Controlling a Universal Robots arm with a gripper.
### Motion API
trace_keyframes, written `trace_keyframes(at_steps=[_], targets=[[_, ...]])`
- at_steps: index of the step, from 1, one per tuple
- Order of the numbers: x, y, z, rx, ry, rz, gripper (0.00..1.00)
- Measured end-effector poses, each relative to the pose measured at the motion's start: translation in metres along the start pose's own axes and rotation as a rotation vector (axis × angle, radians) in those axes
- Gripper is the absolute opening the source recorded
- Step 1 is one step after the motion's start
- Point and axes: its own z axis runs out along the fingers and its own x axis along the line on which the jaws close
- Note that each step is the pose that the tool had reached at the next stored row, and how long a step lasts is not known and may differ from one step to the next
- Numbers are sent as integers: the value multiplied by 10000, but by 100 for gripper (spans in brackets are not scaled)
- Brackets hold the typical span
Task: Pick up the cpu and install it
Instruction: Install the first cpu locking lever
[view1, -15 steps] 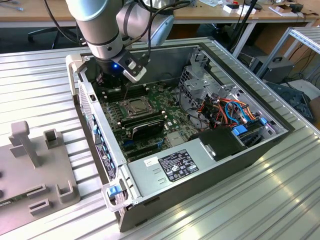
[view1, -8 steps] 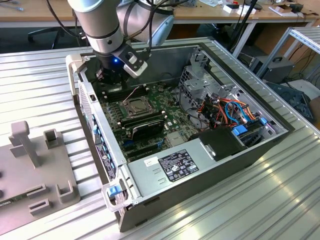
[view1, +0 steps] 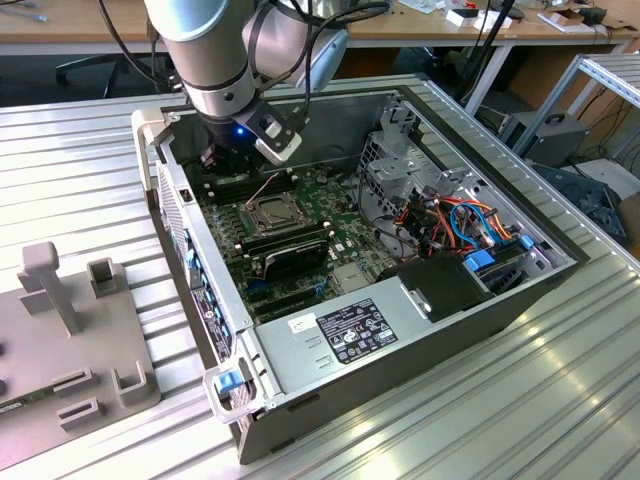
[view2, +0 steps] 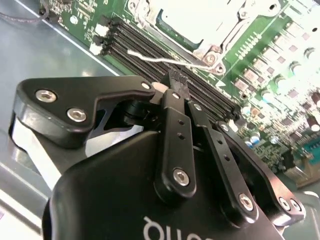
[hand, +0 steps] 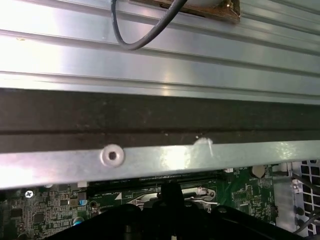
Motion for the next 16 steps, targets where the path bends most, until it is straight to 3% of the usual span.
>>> trace_keyframes(at_steps=[7,12,16], targets=[[-28,-32,62,15,-5,41,11],[-28,-33,69,16,-4,41,11],[-35,-39,120,15,-5,40,11]])
